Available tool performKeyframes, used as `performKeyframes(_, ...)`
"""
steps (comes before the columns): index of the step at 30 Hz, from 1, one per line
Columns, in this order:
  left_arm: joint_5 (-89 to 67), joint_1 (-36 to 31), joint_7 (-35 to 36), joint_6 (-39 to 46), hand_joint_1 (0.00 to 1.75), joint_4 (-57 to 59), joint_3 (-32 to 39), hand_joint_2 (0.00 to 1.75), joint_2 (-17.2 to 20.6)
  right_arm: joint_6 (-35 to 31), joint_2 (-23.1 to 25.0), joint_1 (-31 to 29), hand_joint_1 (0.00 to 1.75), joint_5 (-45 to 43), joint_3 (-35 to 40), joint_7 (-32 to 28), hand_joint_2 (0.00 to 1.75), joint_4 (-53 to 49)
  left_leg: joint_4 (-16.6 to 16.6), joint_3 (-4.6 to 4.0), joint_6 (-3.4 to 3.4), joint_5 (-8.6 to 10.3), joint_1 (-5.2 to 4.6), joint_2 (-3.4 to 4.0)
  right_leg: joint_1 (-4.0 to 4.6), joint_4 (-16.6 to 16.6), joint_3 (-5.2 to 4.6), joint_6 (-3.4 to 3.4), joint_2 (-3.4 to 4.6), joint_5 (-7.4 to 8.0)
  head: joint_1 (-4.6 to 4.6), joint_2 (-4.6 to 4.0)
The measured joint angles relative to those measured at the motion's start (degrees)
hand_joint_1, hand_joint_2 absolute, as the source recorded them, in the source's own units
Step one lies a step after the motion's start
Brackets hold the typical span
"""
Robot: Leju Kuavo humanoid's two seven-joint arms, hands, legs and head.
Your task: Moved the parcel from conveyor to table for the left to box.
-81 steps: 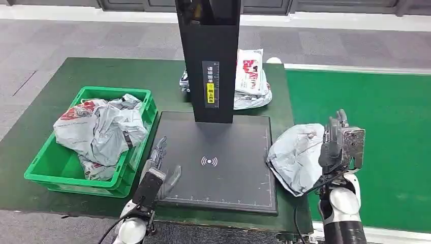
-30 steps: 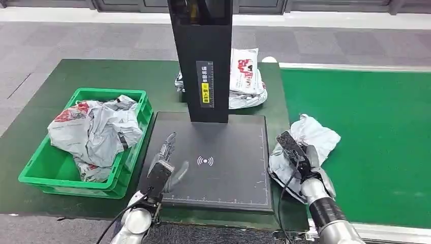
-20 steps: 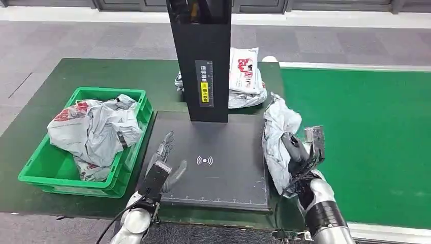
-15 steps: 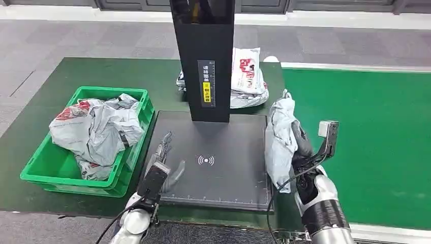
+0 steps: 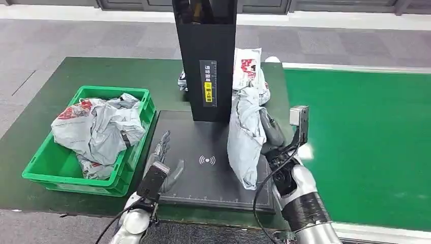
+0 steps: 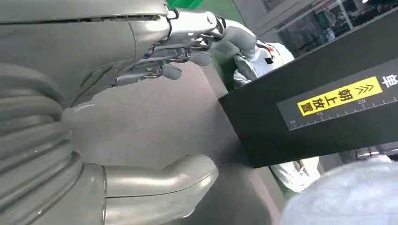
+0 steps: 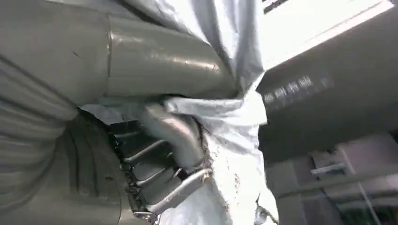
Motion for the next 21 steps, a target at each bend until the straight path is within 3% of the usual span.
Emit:
performKeyframes(3, 0.00, -0.02, 0.29, 0.26, 0.00, -0.33, 0.00, 1.75, 0.00, -0.15, 0.85, -0.94, 0.19, 0.75, 3.79, 0.26, 1.75, 2.52, 0.00, 0.02, 0.00, 0.00, 0.00, 0.00, 0.00, 0.00, -0.02, 0.00, 0.01, 0.00, 0.00, 0.00)
performKeyframes(4, 0.00, -0.02, 0.46, 0.33, 0.00, -0.39, 0.00, 1.75, 0.00, -0.24, 1.03, -0.97, 0.00, 0.72, 4.80, 0.18, 1.75, 3.09, 0.00, 0.01, -0.01, 0.01, 0.00, -0.05, 0.00, 0.00, -0.02, 0.00, -0.05, -0.01, -0.02, 0.00)
performKeyframes(21, 0.04, -0.32, 1.53, 0.70, 0.00, -0.35, -0.09, 1.75, 0.04, -3.06, 2.91, -2.08, 0.00, 2.08, 11.74, 1.60, 1.75, 16.27, 0.01, -0.02, -0.03, 0.03, 0.00, -0.13, 0.00, -0.01, -0.03, 0.00, -0.08, -0.01, 0.00, 0.00)
